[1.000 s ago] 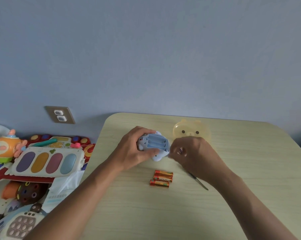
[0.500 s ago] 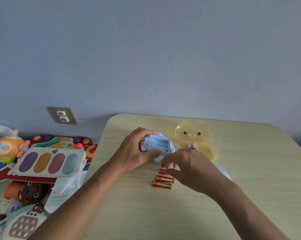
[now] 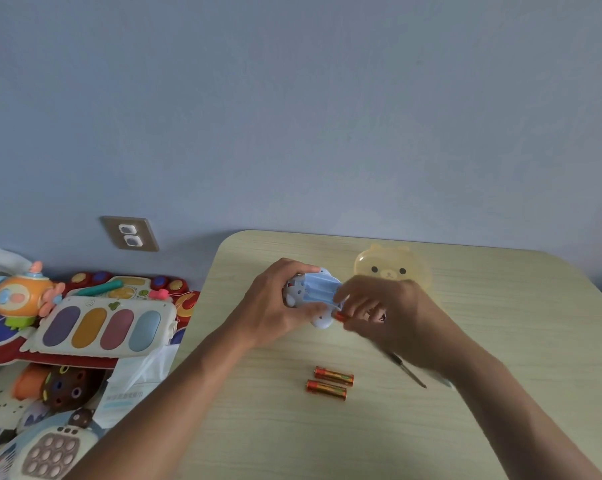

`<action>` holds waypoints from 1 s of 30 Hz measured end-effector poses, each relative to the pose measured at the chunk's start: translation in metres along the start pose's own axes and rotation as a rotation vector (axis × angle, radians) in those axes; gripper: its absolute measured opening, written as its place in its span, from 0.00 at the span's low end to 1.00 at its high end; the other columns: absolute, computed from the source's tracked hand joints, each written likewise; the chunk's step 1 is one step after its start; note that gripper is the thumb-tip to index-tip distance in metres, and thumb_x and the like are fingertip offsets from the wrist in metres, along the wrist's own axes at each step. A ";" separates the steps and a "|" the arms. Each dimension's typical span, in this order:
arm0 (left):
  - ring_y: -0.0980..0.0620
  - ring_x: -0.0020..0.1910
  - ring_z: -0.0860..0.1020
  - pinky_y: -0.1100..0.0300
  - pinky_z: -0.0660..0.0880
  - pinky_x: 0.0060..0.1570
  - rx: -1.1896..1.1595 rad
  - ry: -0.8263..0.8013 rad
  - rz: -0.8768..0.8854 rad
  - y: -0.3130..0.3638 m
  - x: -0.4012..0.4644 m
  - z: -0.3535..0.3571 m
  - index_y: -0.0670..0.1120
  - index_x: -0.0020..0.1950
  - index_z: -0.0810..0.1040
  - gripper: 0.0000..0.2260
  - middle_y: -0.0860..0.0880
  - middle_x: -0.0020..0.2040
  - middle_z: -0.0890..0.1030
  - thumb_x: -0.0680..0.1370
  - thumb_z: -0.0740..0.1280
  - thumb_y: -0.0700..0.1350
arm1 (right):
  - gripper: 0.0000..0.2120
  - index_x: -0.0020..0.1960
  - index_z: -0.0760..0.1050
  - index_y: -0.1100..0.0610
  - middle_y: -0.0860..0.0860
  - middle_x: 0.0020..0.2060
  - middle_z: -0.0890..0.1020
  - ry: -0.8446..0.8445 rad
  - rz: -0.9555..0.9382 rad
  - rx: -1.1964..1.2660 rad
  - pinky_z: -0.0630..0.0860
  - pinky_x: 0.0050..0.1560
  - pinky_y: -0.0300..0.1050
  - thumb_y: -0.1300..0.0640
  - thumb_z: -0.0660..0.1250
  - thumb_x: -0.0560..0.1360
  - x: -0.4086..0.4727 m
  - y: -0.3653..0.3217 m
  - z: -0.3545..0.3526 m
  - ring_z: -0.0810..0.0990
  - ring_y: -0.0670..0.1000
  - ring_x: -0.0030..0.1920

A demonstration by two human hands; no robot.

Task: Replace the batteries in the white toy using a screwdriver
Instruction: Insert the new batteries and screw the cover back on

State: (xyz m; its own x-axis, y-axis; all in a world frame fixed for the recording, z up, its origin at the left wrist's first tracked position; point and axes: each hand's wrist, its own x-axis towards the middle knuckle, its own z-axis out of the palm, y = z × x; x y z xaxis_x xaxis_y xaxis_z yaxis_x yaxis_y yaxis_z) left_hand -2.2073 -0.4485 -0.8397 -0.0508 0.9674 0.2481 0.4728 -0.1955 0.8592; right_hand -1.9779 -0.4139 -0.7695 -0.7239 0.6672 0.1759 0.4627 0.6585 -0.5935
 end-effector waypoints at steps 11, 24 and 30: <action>0.59 0.54 0.82 0.64 0.79 0.50 -0.059 0.002 -0.033 0.002 -0.001 0.000 0.57 0.62 0.78 0.25 0.56 0.56 0.81 0.67 0.77 0.59 | 0.09 0.47 0.80 0.53 0.43 0.39 0.84 0.276 -0.031 0.034 0.80 0.49 0.44 0.65 0.73 0.71 0.047 0.008 0.026 0.83 0.41 0.43; 0.57 0.53 0.81 0.61 0.79 0.49 -0.014 0.012 -0.010 0.001 -0.001 0.001 0.54 0.58 0.79 0.19 0.55 0.53 0.80 0.69 0.78 0.50 | 0.04 0.49 0.82 0.56 0.49 0.39 0.81 0.327 -0.211 -0.281 0.76 0.36 0.48 0.61 0.72 0.74 0.054 0.014 0.049 0.76 0.52 0.41; 0.57 0.53 0.81 0.62 0.78 0.50 -0.001 0.013 0.003 0.003 -0.001 0.000 0.54 0.58 0.80 0.19 0.54 0.53 0.81 0.69 0.78 0.51 | 0.04 0.45 0.83 0.59 0.51 0.38 0.80 0.337 -0.231 -0.274 0.74 0.35 0.46 0.66 0.74 0.71 0.058 0.014 0.050 0.75 0.53 0.38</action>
State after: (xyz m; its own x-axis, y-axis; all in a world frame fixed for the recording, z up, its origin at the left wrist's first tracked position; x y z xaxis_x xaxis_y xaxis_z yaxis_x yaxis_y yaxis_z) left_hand -2.2059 -0.4503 -0.8379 -0.0603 0.9646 0.2566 0.4718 -0.1990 0.8590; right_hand -2.0396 -0.3836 -0.8070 -0.6387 0.5386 0.5496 0.4597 0.8398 -0.2887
